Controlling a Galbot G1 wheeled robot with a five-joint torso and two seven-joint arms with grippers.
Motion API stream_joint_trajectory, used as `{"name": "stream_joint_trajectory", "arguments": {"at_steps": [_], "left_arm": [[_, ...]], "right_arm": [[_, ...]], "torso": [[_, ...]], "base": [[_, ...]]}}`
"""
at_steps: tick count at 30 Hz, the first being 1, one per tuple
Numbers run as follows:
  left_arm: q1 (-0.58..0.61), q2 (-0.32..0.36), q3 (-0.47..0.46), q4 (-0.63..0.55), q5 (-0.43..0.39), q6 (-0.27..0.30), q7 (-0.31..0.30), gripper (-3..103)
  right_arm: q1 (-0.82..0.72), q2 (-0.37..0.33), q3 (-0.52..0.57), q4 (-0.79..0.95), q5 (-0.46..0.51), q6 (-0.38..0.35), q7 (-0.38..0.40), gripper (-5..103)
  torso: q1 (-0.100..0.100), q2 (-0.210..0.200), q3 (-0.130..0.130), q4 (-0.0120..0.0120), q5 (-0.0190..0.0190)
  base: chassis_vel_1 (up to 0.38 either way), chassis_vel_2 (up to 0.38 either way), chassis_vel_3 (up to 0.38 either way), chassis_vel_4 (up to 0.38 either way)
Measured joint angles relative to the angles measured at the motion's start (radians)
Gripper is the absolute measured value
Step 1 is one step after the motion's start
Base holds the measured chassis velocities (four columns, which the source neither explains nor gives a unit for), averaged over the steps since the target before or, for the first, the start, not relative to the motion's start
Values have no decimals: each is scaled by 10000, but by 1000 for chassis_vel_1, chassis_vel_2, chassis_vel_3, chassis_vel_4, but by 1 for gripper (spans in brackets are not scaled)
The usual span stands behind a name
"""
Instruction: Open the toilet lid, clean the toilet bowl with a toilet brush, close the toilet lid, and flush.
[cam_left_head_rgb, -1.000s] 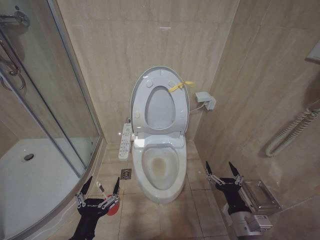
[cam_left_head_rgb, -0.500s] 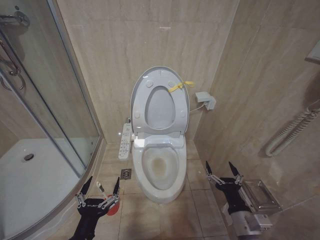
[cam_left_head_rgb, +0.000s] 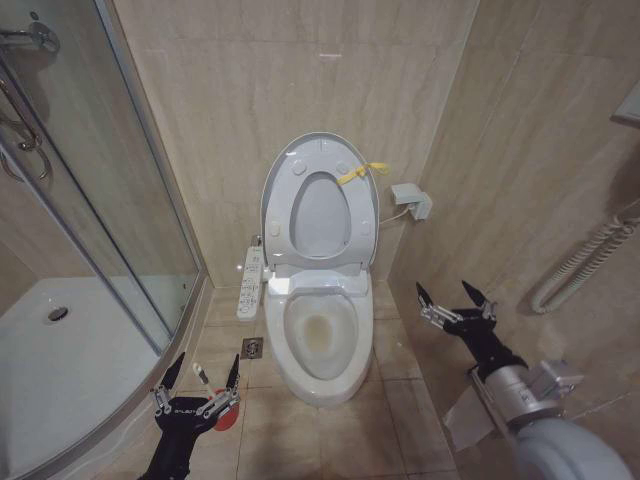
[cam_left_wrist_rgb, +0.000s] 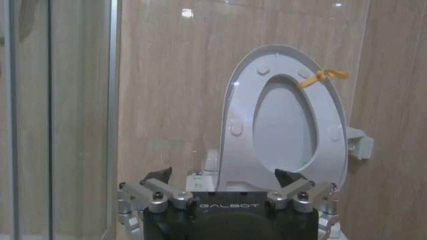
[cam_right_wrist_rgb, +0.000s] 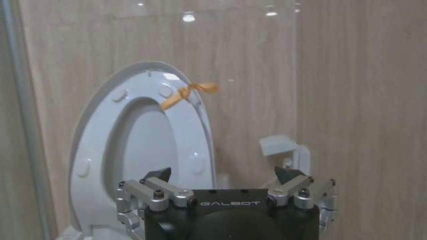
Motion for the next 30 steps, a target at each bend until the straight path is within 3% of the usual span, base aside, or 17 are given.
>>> {"name": "stream_joint_trajectory", "arguments": {"at_steps": [2, 30], "left_arm": [[0, 0, -1, 0, 0, 0, 0, 100], [-1, 1, 0, 0, 0, 0, 0, 100]], "right_arm": [[535, -142, -376, -588, 210, 198, 147, 100], [2718, -71, -1170, -2880, 186, 1190, 360, 100]], "torso": [[1, -1, 1, 11, 11], [0, -1, 0, 5, 6]], "base": [[0, 0, 0, 0], [0, 0, 0, 0]]}}
